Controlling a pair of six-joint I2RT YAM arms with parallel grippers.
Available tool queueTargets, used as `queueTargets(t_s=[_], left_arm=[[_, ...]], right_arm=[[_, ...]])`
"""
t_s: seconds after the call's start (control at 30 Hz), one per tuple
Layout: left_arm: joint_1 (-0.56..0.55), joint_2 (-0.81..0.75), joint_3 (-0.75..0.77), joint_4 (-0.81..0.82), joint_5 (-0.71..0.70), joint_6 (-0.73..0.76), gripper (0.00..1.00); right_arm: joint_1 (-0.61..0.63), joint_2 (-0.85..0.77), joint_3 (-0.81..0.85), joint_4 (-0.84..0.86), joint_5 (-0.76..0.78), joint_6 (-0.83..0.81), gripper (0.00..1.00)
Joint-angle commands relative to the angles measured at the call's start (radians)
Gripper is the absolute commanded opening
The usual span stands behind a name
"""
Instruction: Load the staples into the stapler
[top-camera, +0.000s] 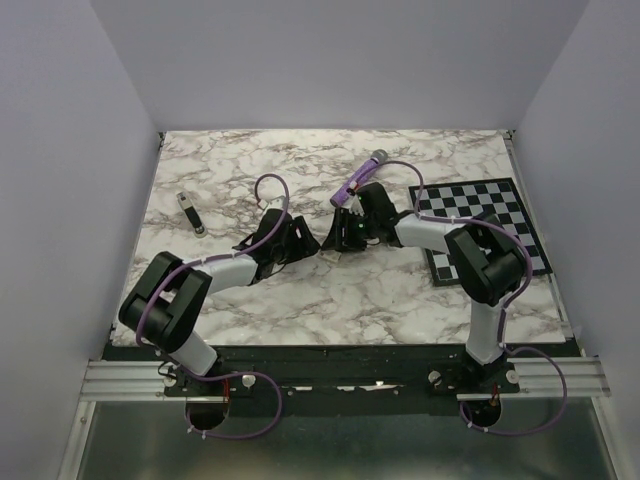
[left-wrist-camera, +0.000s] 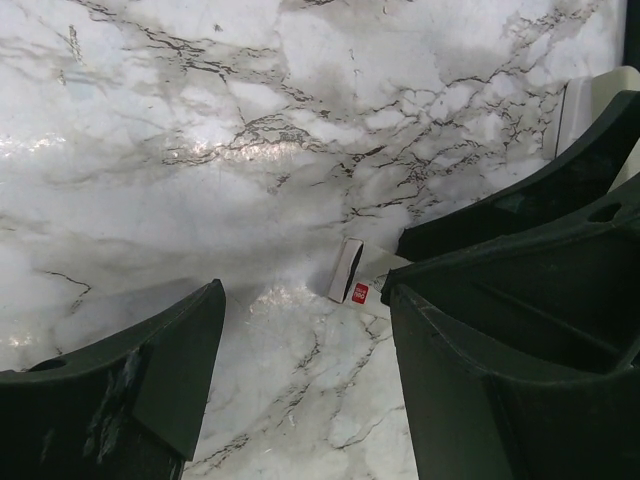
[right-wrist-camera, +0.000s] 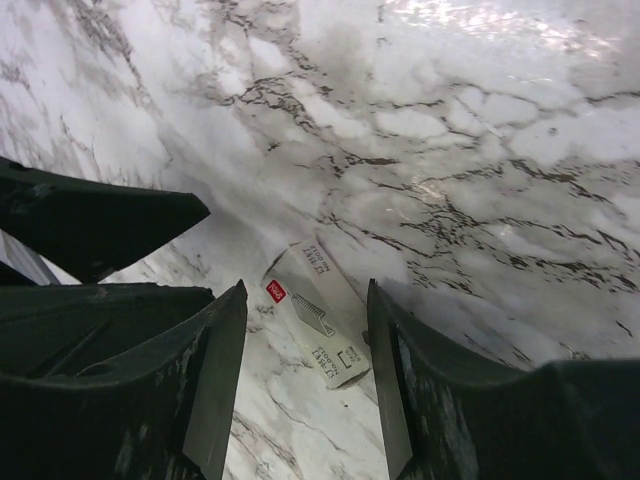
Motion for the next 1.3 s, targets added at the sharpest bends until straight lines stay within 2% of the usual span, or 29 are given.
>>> queueTargets(t_s=[0.0, 0.27, 0.43, 0.7, 0.93, 1.1, 1.27], left_arm=[[0.003, 0.015, 0.016, 0.034, 0.029, 0.012, 0.75], [0.003, -0.021, -0.016, 0.034, 0.014, -0.008, 0.74], [0.003, -0.152, -0.073, -0.011, -0.087, -0.031, 0.74], [0.001, -0.390, -0.139, -0.110, -0.229, -0.025, 0.75], [0.001, -0.438, -0.166, -0.144, -0.227, -0.013, 0.75], [0.001, -0.426, -0.176, -0.138, -0.174, -0.021, 0.75], [-0.002, -0.410, -0.192, -0.123, -0.123, -0.039, 0.75]], right_arm=[[0.009, 0.030, 0.044, -0.051, -0.109, -0.100, 0.58], [0.010, 0.048, 0.089, -0.134, -0.145, -0.201, 0.53], [0.010, 0.079, 0.144, -0.175, -0.133, -0.267, 0.52], [0.044, 0.144, 0.242, -0.290, -0.202, -0.370, 0.50], [0.114, 0.191, 0.316, -0.415, -0.245, -0.525, 0.50], [0.122, 0.078, 0.264, -0.386, -0.118, -0.510, 0.50], [0.114, -0.080, 0.124, -0.309, 0.058, -0.393, 0.50]])
